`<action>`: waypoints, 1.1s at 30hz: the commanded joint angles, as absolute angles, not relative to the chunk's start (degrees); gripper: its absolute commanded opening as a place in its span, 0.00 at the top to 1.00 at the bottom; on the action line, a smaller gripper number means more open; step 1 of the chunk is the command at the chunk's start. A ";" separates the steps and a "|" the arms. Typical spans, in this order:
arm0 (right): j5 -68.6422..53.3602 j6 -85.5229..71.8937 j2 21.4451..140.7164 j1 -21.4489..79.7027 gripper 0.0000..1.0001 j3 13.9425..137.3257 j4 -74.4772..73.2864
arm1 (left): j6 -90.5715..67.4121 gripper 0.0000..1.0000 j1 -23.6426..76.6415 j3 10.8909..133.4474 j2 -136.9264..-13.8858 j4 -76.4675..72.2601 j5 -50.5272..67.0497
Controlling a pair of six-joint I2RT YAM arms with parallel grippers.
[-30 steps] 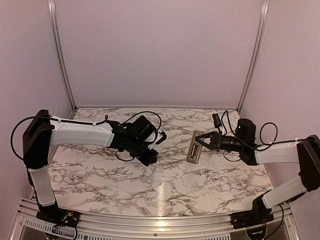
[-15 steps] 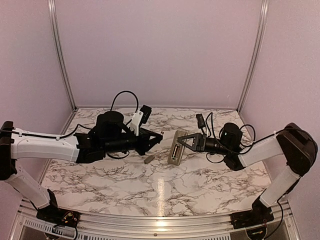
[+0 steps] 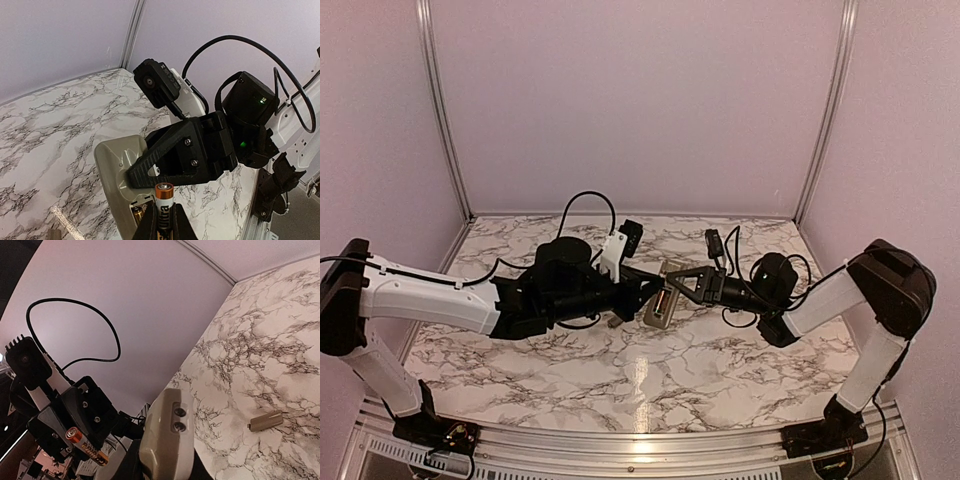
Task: Load the batteries into the remote control
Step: Place the battery in the battery compartment.
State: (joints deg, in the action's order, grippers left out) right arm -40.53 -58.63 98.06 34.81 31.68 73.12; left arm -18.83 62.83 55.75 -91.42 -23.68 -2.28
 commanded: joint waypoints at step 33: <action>-34.54 -69.36 96.82 36.57 1.00 33.78 80.17 | -16.81 0.78 64.95 63.39 -98.30 -14.64 -12.23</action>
